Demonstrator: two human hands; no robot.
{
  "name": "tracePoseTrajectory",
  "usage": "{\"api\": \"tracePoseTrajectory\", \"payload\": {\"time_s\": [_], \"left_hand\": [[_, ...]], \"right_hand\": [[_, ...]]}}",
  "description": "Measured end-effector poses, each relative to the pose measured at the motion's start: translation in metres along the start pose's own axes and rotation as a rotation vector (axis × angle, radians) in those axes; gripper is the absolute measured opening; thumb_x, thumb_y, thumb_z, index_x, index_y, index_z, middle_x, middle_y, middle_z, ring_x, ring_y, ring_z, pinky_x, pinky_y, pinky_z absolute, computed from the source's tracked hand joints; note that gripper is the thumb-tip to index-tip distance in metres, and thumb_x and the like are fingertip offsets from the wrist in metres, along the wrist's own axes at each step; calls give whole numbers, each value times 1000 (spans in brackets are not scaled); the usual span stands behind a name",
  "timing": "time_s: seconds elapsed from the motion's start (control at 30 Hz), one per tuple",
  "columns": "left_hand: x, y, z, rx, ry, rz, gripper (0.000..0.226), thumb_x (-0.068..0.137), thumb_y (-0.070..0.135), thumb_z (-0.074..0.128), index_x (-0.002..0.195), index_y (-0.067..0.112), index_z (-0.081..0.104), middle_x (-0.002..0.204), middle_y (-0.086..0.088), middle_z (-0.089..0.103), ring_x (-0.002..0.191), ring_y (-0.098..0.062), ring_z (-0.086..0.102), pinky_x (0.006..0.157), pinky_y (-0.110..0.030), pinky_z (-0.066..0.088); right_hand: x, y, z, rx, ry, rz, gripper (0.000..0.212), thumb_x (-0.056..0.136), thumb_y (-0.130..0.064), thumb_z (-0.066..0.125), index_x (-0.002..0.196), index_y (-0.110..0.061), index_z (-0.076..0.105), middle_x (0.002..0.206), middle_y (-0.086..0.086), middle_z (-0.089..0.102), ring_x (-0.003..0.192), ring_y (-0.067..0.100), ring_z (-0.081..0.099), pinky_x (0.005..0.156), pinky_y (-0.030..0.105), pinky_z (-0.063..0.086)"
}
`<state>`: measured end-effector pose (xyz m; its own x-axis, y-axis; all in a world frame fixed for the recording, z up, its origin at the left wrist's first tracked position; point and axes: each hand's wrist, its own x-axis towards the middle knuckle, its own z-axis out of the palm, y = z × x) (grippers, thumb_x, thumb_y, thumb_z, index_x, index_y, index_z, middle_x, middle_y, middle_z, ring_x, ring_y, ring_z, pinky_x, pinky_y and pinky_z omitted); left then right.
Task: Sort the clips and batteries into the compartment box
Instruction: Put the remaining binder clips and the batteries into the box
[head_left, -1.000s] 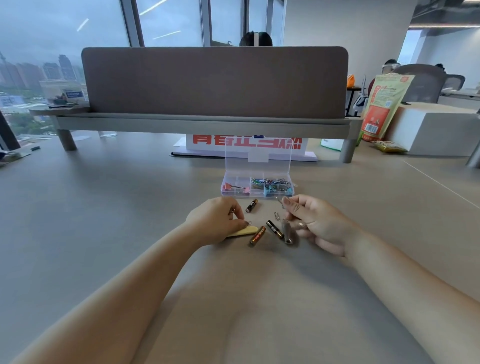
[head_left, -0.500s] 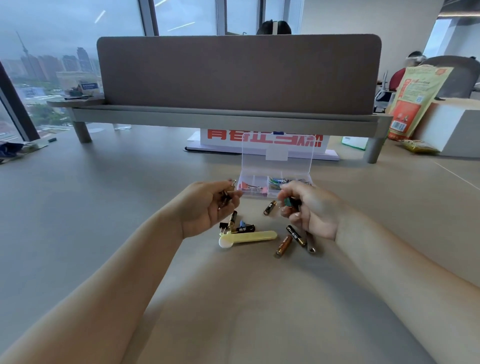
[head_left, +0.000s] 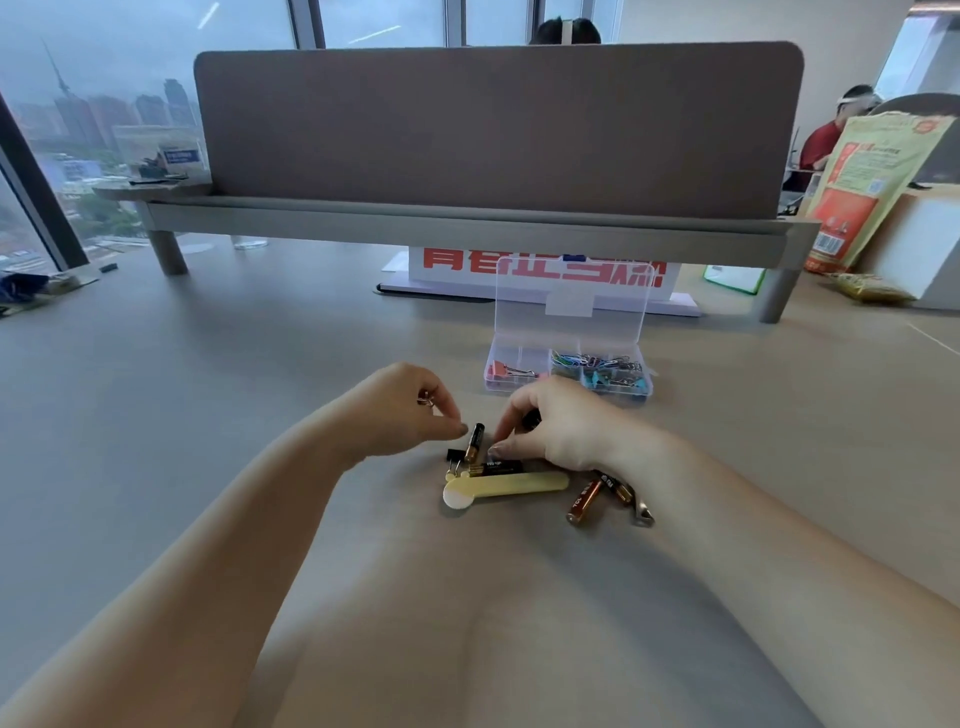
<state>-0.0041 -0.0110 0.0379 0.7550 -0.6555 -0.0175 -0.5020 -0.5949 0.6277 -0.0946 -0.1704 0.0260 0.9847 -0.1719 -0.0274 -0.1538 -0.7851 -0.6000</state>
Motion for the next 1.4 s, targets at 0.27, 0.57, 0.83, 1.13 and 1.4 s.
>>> {"api": "tracePoseTrajectory", "payload": {"time_s": [0.27, 0.57, 0.83, 1.13, 1.4], "left_hand": [[-8, -3, 0, 82, -157, 16, 24, 76, 32, 76, 92, 22, 61, 64, 7, 44, 54, -7, 38, 50, -21, 29], [-7, -2, 7, 208, -188, -8, 23, 82, 36, 68, 96, 20, 60, 75, 9, 51, 65, -6, 47, 53, -21, 34], [-9, 2, 6, 311, -229, -23, 38, 88, 40, 59, 97, 4, 67, 95, -12, 64, 76, -18, 48, 66, -27, 38], [-1, 11, -5, -107, -259, -117, 24, 92, 35, 56, 93, 11, 54, 77, -7, 51, 67, -17, 43, 61, -26, 40], [58, 55, 8, -74, -143, 60, 16, 92, 22, 57, 91, 7, 61, 78, -6, 55, 67, -14, 48, 69, -25, 45]], "right_hand": [[-5, -1, 4, -22, 26, -48, 17, 77, -37, 75, 87, -24, 70, 81, -15, 55, 79, 4, 52, 70, 23, 44], [-7, -4, 5, -113, -28, -39, 19, 81, -38, 70, 92, -25, 61, 100, -5, 58, 97, 16, 54, 86, 32, 47], [-9, -6, 4, 81, -40, 8, 7, 88, -17, 64, 84, -20, 59, 84, 1, 65, 65, 11, 62, 67, 29, 57], [-1, 18, -37, 246, 100, 110, 11, 85, -3, 64, 81, -12, 66, 94, 11, 68, 85, 22, 69, 82, 34, 58], [29, 30, -70, 93, 148, 217, 9, 87, -5, 62, 83, -12, 64, 80, 5, 66, 68, 12, 61, 63, 23, 54]]}}
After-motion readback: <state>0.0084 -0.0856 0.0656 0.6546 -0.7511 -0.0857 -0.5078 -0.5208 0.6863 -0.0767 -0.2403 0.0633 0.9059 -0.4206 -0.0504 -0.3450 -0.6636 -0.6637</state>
